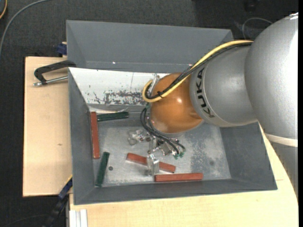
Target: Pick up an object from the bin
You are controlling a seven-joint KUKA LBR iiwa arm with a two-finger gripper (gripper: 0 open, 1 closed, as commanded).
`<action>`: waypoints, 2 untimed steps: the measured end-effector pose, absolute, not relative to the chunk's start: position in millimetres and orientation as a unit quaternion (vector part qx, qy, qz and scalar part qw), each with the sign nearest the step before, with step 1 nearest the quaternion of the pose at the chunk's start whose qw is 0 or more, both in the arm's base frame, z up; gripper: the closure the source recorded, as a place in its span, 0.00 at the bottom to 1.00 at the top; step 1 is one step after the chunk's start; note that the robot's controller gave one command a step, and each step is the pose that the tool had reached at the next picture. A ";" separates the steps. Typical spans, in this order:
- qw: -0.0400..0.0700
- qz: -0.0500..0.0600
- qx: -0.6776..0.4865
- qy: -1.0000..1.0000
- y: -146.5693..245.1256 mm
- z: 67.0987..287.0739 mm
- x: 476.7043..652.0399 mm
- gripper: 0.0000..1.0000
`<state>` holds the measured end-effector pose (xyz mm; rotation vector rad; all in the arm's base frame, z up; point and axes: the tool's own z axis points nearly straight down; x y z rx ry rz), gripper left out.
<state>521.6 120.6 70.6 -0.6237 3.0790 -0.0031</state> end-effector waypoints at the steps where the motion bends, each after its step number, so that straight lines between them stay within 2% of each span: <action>1: 0.000 0.001 -0.199 0.980 123.5 70.6 521.1 1.00; 2: 0.007 -0.001 -0.307 0.952 110.2 245.6 541.2 1.00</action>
Offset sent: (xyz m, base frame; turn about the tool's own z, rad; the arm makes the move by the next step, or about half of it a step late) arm 0.0000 0.0000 0.0000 0.0000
